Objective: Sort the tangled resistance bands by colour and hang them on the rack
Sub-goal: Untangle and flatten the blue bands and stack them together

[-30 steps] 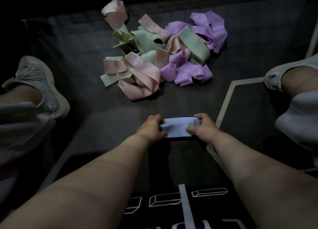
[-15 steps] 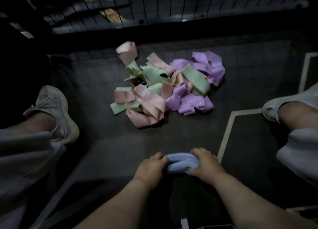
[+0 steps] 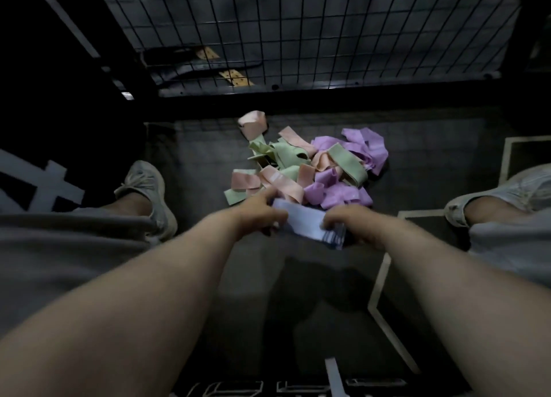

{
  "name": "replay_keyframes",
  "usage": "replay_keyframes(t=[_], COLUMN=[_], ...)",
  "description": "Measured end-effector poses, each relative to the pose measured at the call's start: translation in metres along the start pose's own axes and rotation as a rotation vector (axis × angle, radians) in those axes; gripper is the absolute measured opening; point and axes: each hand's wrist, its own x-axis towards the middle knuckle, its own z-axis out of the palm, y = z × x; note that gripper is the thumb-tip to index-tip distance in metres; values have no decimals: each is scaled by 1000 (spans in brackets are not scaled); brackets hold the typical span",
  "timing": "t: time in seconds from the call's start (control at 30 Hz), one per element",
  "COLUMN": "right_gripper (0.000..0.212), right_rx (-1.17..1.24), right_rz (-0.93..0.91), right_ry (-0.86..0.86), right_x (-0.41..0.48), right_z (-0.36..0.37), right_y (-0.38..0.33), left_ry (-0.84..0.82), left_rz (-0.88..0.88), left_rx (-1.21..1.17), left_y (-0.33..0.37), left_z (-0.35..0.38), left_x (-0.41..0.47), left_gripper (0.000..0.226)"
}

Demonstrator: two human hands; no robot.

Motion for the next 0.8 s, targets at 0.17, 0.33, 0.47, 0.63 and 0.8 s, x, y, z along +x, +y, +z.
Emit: replay_keyframes(t=[0.17, 0.33, 0.47, 0.63, 0.8], right_gripper=[23, 42, 27, 26, 22], right_rx=[164, 257, 248, 162, 54], right_rz=[-95, -203, -239, -321, -397], right_ry=[-1, -88, -88, -36, 21], right_x=[-37, -83, -128, -187, -243], right_z=[1, 8, 9, 6, 9], right_y=[-29, -47, -60, -74, -87], left_ry=[50, 87, 115, 159, 170], left_rz=[100, 153, 207, 304, 373], left_rx=[16, 2, 86, 153, 154], left_y=[16, 42, 69, 102, 131], left_z=[-23, -36, -41, -43, -49], left_x=[-39, -93, -135, -180, -219], left_gripper=[66, 56, 55, 56, 60])
